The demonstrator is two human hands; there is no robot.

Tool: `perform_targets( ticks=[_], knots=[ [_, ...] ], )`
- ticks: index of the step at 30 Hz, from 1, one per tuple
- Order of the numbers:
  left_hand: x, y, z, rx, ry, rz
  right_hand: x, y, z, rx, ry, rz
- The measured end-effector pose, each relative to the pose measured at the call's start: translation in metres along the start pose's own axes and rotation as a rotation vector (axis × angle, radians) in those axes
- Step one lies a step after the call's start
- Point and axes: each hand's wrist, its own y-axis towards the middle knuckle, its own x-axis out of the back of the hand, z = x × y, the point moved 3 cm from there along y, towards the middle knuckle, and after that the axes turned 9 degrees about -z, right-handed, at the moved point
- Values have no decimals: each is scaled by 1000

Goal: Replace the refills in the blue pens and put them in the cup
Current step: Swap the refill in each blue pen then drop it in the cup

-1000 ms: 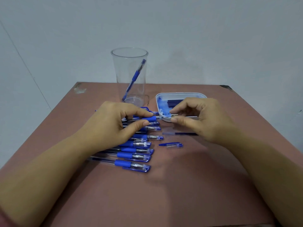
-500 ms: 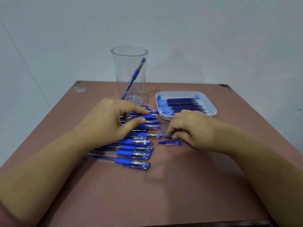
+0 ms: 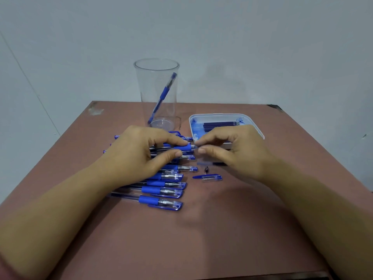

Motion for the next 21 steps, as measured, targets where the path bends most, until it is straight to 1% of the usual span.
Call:
perform_targets(
  ticks=[4,6,8,13,18,21],
  knots=[
    [1,0,3,11,17,4,20,1,-11,-15,-90,42],
    [1,0,3,7,20,7,27,1,-14,-7,-116,32],
    [0,0,2,5,5,8,27,0,-13,13,-108,16],
    [-1,0,-1,-14,-6,5,8,0,-2,58,-77,96],
    [1,0,-1,-7,-9,10,21,-1,-14,30,-117,54],
    [0,1,-3,-13,-16,17,17,-1,-11,84,-149,40]
  ],
)
